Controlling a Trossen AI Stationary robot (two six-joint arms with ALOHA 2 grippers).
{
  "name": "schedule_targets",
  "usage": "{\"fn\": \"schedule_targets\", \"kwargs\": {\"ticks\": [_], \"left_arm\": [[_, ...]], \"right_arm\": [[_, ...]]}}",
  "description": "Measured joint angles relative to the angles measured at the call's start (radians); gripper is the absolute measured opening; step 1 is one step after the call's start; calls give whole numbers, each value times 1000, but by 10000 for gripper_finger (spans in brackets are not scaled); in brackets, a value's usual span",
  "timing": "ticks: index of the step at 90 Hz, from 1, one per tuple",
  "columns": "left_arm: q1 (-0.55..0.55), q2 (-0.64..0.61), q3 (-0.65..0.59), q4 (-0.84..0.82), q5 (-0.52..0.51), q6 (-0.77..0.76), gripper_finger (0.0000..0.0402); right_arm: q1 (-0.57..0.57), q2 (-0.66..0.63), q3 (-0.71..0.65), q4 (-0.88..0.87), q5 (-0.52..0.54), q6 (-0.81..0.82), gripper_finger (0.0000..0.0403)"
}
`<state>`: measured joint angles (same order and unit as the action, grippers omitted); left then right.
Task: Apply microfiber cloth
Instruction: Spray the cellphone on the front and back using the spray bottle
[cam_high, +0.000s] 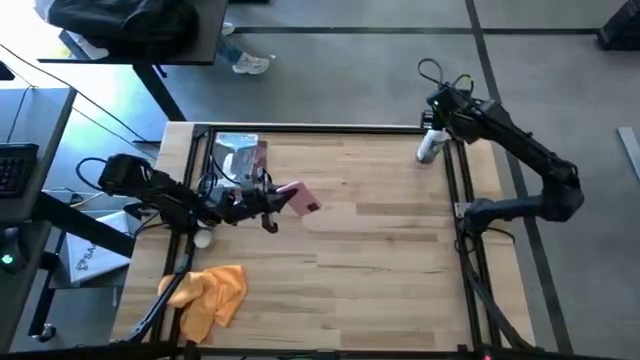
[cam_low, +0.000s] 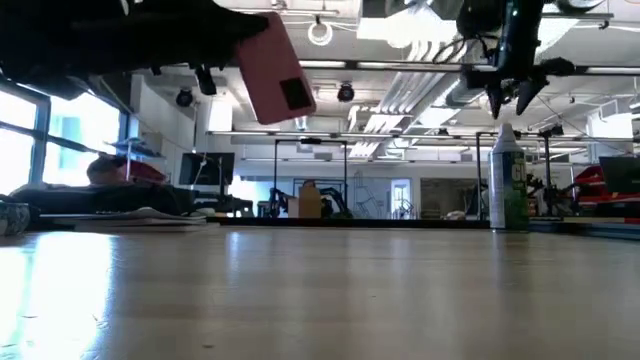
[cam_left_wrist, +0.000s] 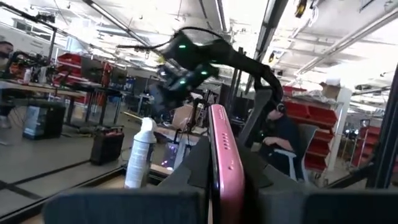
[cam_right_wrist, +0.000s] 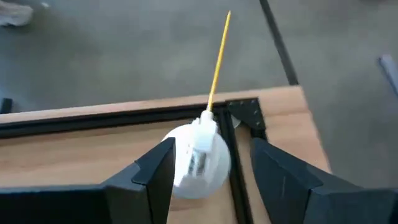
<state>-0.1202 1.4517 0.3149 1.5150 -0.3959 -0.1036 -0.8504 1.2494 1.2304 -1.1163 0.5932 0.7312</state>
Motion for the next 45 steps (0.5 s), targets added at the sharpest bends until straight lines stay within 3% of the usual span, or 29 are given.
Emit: {"fn": "schedule_targets", "kwargs": {"ticks": [11, 31, 45], "left_arm": [[-6, 0, 0, 1, -7, 1, 11], [-6, 0, 0, 2, -7, 1, 12], [-6, 0, 0, 2, -8, 2, 12]], "right_arm": [[7, 33, 28, -17, 22, 70, 154], [-17, 56, 29, -29, -60, 104, 130], [-24, 86, 29, -28, -44, 148, 125]]}}
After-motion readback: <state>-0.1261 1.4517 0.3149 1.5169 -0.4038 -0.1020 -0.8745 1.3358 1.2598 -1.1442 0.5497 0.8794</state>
